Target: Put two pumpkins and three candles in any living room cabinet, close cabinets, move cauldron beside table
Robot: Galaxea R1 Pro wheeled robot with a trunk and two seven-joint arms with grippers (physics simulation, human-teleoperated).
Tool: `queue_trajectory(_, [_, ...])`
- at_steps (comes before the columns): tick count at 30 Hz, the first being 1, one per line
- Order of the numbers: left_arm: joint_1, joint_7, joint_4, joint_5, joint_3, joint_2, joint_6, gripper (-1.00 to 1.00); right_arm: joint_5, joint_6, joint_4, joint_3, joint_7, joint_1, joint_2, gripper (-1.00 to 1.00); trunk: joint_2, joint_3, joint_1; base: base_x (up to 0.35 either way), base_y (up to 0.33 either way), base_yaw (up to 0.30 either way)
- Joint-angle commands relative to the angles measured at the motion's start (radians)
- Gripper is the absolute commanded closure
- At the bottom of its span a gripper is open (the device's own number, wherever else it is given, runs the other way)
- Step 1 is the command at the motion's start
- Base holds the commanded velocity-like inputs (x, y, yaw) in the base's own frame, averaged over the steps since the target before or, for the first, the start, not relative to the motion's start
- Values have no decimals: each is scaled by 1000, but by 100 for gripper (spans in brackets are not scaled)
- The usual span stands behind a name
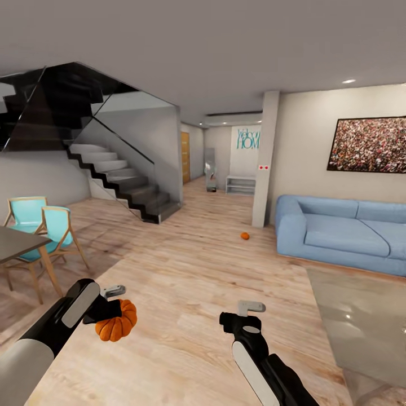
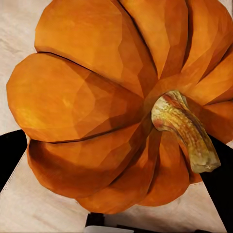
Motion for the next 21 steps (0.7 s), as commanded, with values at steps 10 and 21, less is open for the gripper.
queue_trajectory(10, [-1, 9, -2, 10, -4, 2, 0, 100, -7, 3, -1, 15, -8, -1, 0, -100, -1, 9, 1, 284, 215, -237])
queue_trajectory(21, [-1, 10, -1, 10, -4, 2, 0, 100, -6, 4, -1, 18, -8, -1, 1, -100, -1, 14, 1, 281, 216, -119])
